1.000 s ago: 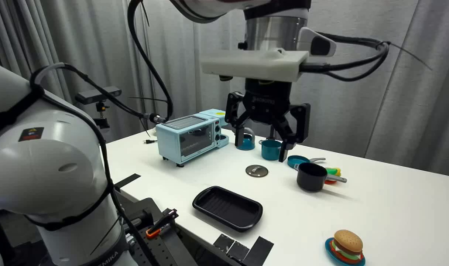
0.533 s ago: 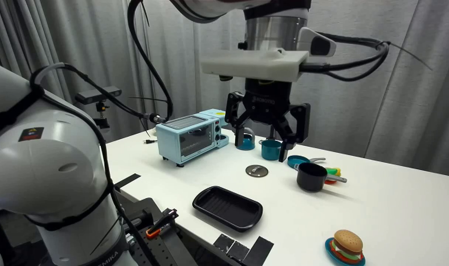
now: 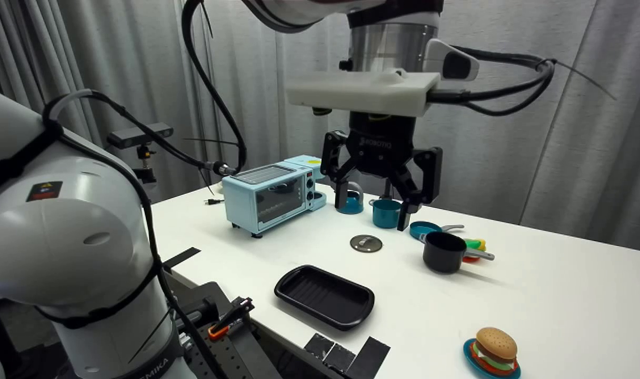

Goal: Put the lid on the black pot

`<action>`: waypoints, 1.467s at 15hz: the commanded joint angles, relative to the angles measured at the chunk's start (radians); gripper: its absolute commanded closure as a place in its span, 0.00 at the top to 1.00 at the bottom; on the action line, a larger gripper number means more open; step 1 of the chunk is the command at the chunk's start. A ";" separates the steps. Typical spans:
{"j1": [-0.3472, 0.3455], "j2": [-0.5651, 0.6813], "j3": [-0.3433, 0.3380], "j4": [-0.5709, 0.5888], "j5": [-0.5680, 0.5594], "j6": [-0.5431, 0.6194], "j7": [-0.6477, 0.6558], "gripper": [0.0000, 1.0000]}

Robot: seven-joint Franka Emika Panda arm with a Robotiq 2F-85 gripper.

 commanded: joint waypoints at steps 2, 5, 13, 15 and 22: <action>-0.008 0.002 0.007 0.001 0.006 -0.001 -0.005 1.00; -0.008 0.002 0.007 0.001 0.006 -0.001 -0.005 1.00; -0.008 0.002 0.007 0.001 0.006 -0.001 -0.005 1.00; -0.008 0.002 0.007 0.001 0.006 -0.001 -0.005 1.00; 0.048 0.159 0.057 0.013 0.037 0.084 0.027 1.00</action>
